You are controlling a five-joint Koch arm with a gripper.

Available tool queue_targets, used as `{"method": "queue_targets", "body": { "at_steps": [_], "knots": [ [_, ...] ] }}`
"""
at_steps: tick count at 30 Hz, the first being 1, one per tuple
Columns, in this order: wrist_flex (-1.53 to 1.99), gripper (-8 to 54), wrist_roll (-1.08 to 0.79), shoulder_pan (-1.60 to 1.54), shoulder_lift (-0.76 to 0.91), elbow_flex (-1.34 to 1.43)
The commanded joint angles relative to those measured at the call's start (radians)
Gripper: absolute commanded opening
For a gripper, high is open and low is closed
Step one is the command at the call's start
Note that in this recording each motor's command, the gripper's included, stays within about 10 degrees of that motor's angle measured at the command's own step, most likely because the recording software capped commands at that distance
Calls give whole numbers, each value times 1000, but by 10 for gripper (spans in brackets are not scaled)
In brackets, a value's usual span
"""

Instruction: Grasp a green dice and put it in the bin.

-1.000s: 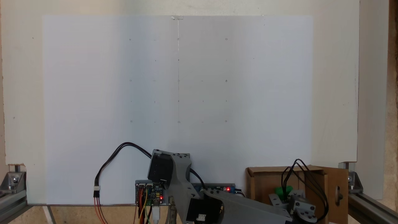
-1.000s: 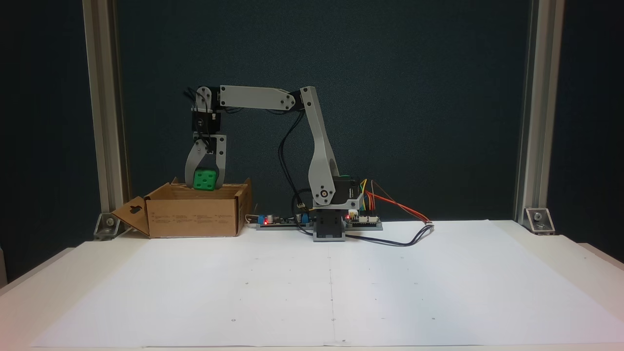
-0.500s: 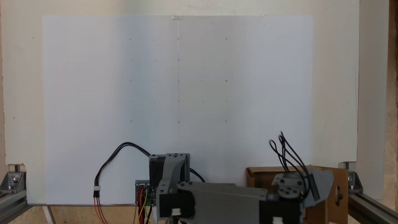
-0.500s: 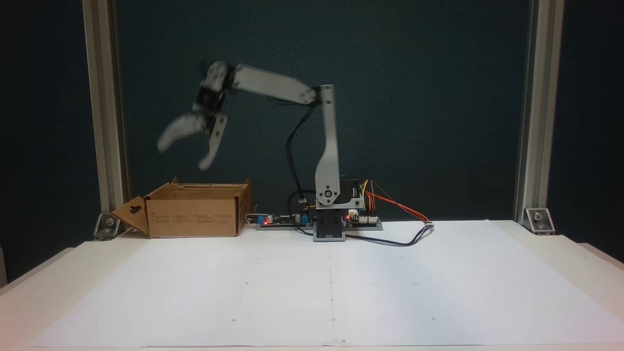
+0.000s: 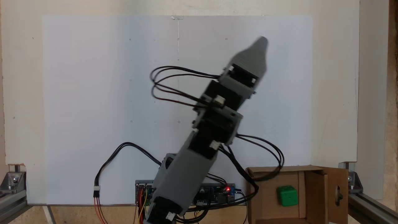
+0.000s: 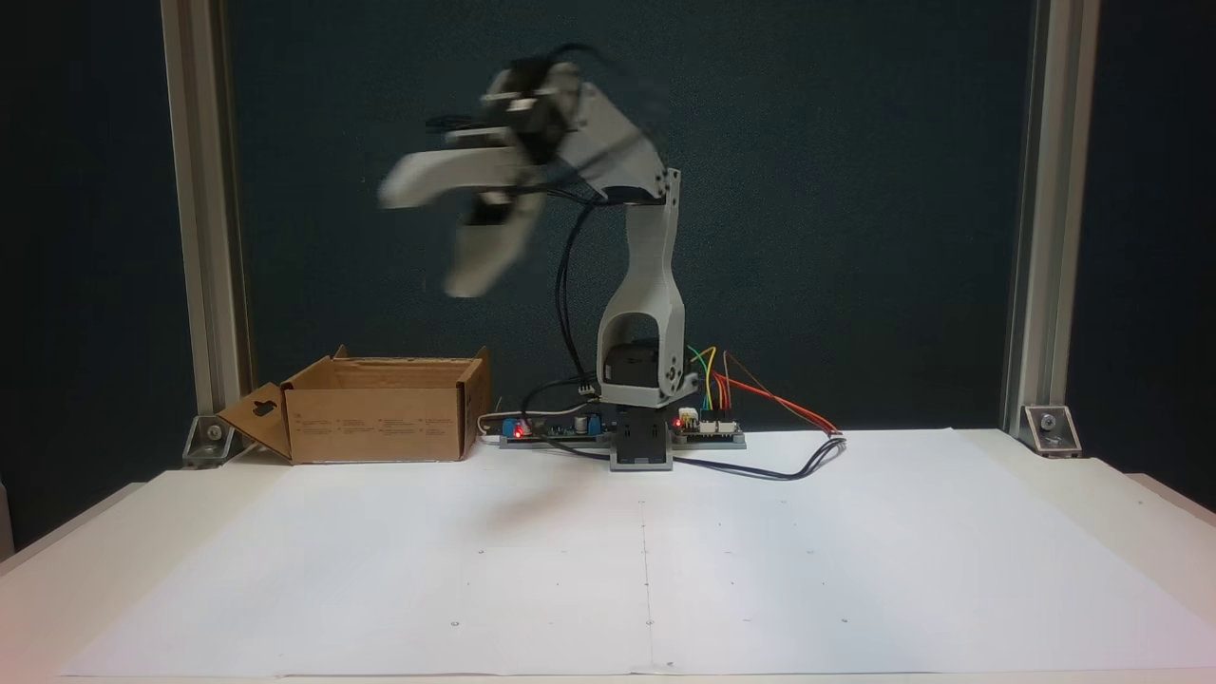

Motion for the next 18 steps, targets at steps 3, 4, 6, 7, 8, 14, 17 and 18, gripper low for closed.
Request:
{"method": "queue_targets", "body": {
  "at_steps": [3,4,6,7,8,14,17,18],
  "knots": [
    [-206,445,41,-303,117,129],
    [-242,445,41,-374,135,163],
    [-281,446,46,-491,164,209],
    [-310,446,46,-511,181,238],
    [-351,446,46,-515,195,275],
    [-635,446,44,-439,310,603],
    [-770,448,43,-410,380,793],
    [-813,451,44,-407,410,853]
  ]
}}
